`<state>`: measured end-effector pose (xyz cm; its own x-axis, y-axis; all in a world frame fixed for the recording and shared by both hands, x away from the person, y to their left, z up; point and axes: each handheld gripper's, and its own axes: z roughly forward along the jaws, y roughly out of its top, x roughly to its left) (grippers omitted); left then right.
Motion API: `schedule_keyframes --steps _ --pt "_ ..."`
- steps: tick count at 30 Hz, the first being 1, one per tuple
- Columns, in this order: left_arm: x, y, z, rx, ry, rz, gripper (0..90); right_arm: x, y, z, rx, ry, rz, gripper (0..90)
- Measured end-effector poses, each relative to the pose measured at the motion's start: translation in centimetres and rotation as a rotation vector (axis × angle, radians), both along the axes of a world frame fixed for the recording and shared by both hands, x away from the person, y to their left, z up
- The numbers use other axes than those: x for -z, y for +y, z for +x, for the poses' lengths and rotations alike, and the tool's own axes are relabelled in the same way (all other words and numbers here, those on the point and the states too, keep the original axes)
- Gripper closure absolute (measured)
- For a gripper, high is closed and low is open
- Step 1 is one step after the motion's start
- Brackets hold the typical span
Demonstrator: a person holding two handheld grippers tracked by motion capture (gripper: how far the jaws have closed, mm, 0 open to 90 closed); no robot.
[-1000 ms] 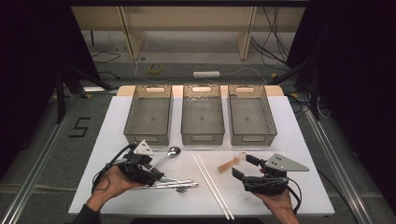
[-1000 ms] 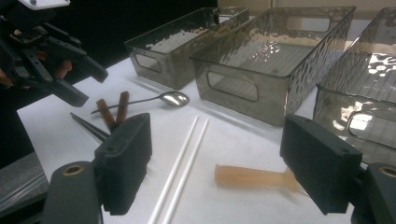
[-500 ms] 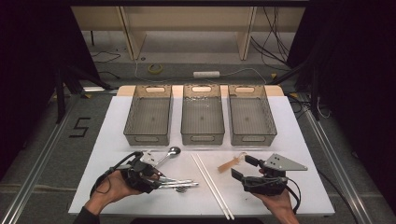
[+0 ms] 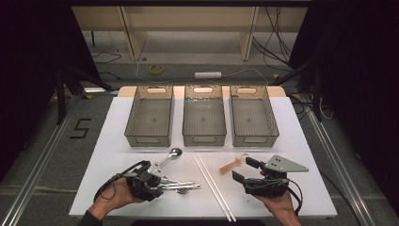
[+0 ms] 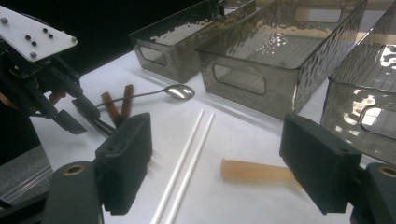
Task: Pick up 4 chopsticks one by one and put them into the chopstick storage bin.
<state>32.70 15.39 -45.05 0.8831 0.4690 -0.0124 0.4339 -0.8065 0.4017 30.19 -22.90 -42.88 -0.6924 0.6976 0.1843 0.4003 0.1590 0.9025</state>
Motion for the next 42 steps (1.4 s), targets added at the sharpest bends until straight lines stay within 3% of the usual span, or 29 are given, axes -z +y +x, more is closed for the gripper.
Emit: schedule_keyframes --steps 26,42 --pt "1.2 -0.7 0.1 0.042 0.001 0.051 68.3 0.1 0.1 0.1 -0.012 0.014 0.004 26.7" --pt "1.0 -0.7 0.1 0.051 -0.041 0.047 67.8 0.1 0.2 0.1 -0.02 0.017 -0.001 26.7"
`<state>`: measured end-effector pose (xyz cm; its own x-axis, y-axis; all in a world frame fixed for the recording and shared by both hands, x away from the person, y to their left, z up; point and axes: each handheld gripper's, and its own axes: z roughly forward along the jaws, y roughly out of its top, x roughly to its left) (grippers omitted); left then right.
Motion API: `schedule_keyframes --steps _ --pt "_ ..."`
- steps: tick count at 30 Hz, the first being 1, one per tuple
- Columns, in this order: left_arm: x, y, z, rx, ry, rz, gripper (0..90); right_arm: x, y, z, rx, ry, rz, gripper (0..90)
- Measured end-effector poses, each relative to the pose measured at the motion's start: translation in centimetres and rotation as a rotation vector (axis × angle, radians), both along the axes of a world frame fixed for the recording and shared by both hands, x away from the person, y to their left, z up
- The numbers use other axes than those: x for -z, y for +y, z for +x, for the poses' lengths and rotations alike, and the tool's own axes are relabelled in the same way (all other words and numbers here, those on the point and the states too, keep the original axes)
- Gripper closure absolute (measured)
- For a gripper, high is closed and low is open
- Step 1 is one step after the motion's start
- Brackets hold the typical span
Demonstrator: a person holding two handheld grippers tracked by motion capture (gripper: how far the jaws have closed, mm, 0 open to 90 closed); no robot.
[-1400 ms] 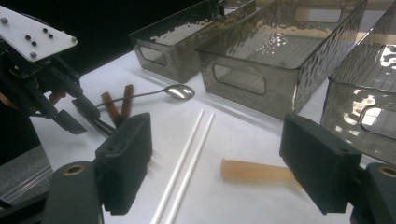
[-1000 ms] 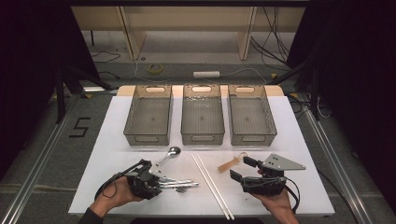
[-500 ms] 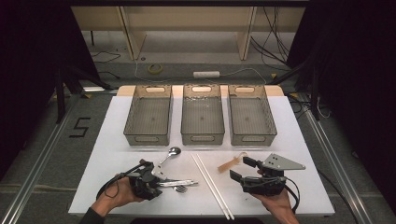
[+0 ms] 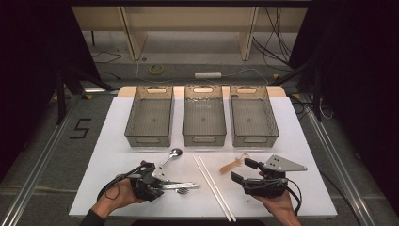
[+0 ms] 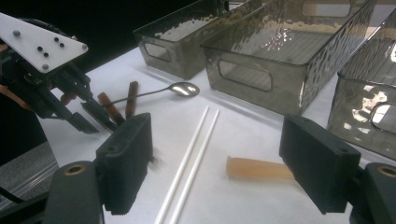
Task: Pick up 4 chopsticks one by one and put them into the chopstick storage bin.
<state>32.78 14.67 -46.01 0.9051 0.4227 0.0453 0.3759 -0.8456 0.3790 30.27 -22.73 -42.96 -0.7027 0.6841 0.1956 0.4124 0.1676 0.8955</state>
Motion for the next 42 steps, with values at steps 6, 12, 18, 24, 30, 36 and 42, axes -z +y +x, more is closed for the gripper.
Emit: schedule_keyframes --steps 6,12,18,24,30,36,42 --pt "0.04 0.0 0.02 0.001 -0.013 0.02 67.6 0.03 0.04 0.07 -0.003 0.002 -0.002 26.8" --pt "0.28 -0.18 -0.02 0.016 -0.006 0.046 67.7 0.04 0.04 0.06 -0.005 0.006 0.0 26.8" --pt "0.48 -0.35 -0.04 0.024 0.0 0.072 69.2 0.02 0.0 0.07 -0.005 0.007 0.002 26.9" --pt "0.51 -0.49 -0.07 0.034 0.008 0.074 72.7 0.05 0.06 0.12 -0.007 0.007 -0.002 27.0" --pt "0.5 -0.65 -0.16 0.067 0.009 0.084 78.2 0.08 0.07 0.14 -0.007 0.009 -0.003 27.2" --pt "0.46 -0.58 -0.17 0.117 0.009 0.091 82.6 0.09 0.1 0.16 -0.009 0.011 -0.007 27.3" --pt "0.48 -0.49 -0.22 0.142 0.003 0.086 84.4 0.1 0.11 0.17 -0.011 0.012 -0.011 27.5"
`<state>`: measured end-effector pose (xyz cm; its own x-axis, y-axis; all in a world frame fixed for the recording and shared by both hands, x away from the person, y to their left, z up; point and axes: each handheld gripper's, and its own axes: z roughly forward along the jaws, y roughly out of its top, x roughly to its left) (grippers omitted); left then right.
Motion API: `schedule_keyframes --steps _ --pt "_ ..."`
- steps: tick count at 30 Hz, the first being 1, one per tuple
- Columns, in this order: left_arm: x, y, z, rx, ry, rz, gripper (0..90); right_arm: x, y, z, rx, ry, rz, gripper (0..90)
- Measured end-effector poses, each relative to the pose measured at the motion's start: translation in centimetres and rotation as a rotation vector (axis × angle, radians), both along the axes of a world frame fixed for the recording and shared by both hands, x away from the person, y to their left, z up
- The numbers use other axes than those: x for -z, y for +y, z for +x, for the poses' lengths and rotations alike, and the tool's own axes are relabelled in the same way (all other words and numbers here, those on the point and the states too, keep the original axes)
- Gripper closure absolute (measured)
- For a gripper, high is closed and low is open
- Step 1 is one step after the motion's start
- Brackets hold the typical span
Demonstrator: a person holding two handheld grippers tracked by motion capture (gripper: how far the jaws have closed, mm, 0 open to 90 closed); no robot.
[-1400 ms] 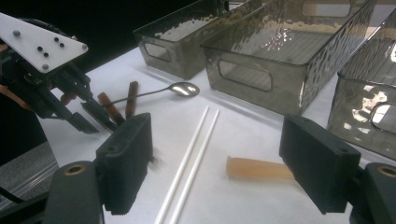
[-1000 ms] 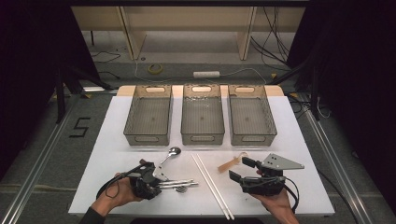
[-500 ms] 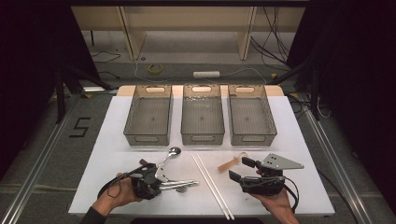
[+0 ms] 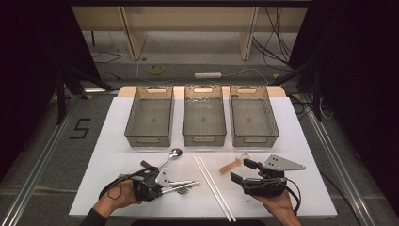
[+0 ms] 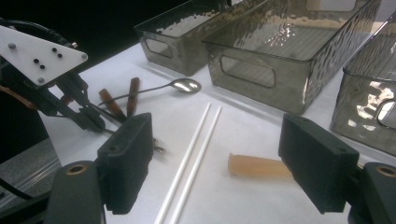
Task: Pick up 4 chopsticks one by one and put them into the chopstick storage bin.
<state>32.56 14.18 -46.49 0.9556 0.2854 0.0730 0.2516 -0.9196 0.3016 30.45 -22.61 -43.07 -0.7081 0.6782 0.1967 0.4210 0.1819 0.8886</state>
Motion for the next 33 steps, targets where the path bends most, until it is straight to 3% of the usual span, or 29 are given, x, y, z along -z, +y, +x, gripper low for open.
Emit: schedule_keyframes --steps 6,8,12,16,22,30,33 --pt "0.0 0.1 0.0 -0.005 0.018 -0.026 85.0 0.0 0.1 0.0 -0.001 0.001 -0.002 27.7" --pt "-0.4 0.2 -0.2 0.014 0.025 -0.017 85.2 0.0 0.0 0.0 0.001 0.004 -0.002 27.7" --pt "-0.8 0.2 -0.5 0.0 0.022 -0.063 85.3 0.0 0.0 0.0 0.002 0.006 0.0 27.7" --pt "-0.9 0.2 -0.5 0.001 0.027 -0.064 85.3 0.0 0.1 0.0 -0.001 0.006 -0.001 27.7" --pt "-1.8 0.3 -0.4 -0.026 0.0 -0.107 85.3 0.0 0.0 0.0 0.001 0.006 0.002 27.7" --pt "-3.1 1.2 0.2 -0.14 -0.018 -0.194 85.3 0.1 -0.1 0.1 0.005 0.009 0.007 27.7" --pt "-3.8 1.7 0.6 -0.182 -0.019 -0.209 85.3 0.1 -0.1 0.1 0.009 0.01 0.009 27.7"
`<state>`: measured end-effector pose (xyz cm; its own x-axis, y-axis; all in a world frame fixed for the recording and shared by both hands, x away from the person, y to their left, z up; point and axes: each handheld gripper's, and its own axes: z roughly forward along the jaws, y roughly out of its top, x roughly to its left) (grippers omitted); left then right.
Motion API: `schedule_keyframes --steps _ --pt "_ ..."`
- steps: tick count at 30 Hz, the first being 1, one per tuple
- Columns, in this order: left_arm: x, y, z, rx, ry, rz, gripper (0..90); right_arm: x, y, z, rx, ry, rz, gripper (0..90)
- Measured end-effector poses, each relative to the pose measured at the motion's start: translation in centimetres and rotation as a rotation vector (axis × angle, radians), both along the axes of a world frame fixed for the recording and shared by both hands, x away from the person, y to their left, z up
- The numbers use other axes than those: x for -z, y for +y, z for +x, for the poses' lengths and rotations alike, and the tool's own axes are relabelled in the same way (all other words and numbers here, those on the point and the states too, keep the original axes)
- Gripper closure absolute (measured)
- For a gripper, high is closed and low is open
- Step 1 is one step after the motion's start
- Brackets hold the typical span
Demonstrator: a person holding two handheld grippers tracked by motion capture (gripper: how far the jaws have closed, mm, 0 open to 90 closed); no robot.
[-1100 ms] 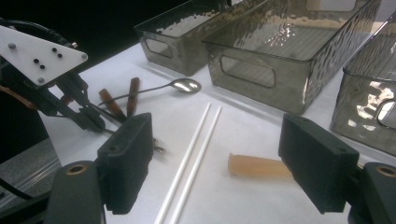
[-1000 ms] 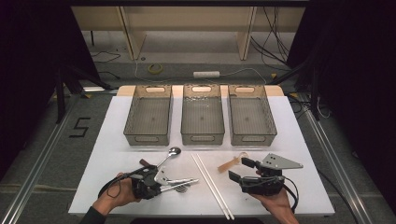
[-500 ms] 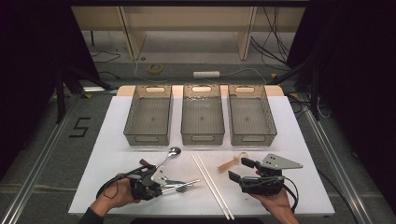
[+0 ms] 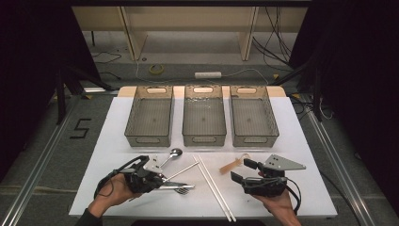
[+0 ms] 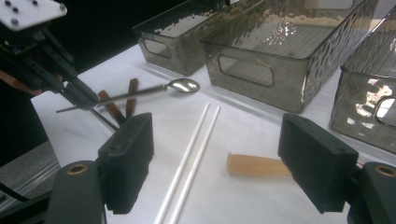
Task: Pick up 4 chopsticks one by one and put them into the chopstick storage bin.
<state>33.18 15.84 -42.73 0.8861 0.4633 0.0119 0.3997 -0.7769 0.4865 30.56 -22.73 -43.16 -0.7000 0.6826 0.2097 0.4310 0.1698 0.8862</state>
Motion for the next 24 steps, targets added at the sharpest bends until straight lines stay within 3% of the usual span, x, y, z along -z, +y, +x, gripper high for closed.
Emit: schedule_keyframes --steps 9,24 --pt "-2.4 1.7 2.0 -0.123 -0.039 -0.083 85.3 0.0 0.0 0.0 0.004 0.002 0.002 27.7" --pt "-4.9 3.0 6.1 -0.261 -0.113 -0.154 85.3 0.0 -0.1 0.0 0.005 0.001 0.003 27.7"
